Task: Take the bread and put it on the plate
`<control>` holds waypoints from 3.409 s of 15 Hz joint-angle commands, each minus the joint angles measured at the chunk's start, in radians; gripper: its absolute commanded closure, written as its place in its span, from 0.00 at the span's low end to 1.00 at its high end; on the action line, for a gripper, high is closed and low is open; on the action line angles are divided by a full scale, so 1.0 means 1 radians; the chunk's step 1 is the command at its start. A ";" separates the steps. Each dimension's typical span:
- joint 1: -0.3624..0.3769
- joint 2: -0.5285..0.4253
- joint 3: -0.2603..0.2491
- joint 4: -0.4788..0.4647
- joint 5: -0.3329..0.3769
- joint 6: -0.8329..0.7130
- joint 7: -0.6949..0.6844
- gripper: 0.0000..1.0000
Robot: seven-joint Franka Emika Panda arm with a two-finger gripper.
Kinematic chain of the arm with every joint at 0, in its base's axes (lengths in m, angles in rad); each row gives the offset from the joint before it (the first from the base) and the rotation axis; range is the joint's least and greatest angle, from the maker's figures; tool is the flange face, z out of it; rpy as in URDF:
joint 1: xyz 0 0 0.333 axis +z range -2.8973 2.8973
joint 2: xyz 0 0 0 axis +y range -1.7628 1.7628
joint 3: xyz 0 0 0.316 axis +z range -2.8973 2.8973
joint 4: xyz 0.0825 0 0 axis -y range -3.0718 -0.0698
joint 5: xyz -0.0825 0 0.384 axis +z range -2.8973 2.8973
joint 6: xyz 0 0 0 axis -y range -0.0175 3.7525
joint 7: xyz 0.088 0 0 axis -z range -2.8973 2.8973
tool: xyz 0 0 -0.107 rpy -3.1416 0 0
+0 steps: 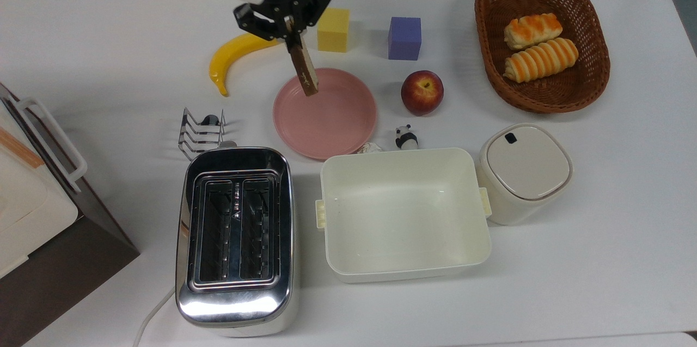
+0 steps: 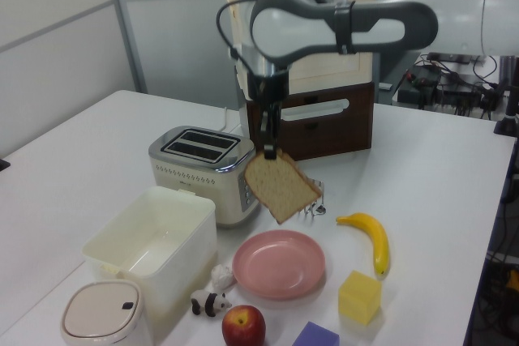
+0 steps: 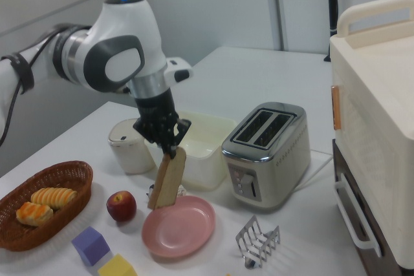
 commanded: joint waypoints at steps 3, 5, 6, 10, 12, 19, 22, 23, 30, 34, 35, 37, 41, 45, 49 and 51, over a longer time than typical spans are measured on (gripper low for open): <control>0.054 0.015 -0.007 -0.055 -0.042 -0.008 0.087 1.00; 0.055 0.025 -0.007 -0.057 -0.048 -0.008 0.090 0.97; 0.057 0.035 -0.007 -0.055 -0.049 -0.005 0.101 0.97; 0.064 0.065 -0.007 -0.055 -0.063 0.004 0.124 0.93; 0.078 0.073 -0.006 -0.054 -0.062 0.003 0.127 0.93; 0.115 0.076 -0.006 -0.049 -0.056 0.006 0.204 0.89; 0.115 0.091 -0.006 -0.044 -0.051 0.006 0.205 0.57; 0.113 0.094 -0.006 -0.044 -0.051 0.007 0.205 0.34; 0.107 0.093 -0.007 -0.029 -0.060 0.004 0.204 0.00; 0.109 0.085 -0.009 -0.028 -0.062 0.001 0.205 0.00; 0.109 0.079 -0.012 -0.020 -0.062 -0.003 0.205 0.00; 0.109 0.064 -0.017 -0.014 -0.063 -0.004 0.207 0.00; 0.098 -0.011 -0.032 -0.003 -0.076 -0.020 0.208 0.00; 0.097 -0.050 -0.035 0.000 -0.135 -0.062 0.348 0.00; 0.093 -0.114 -0.038 -0.001 -0.122 -0.144 0.357 0.00; 0.055 -0.149 -0.038 -0.003 -0.120 -0.184 0.357 0.00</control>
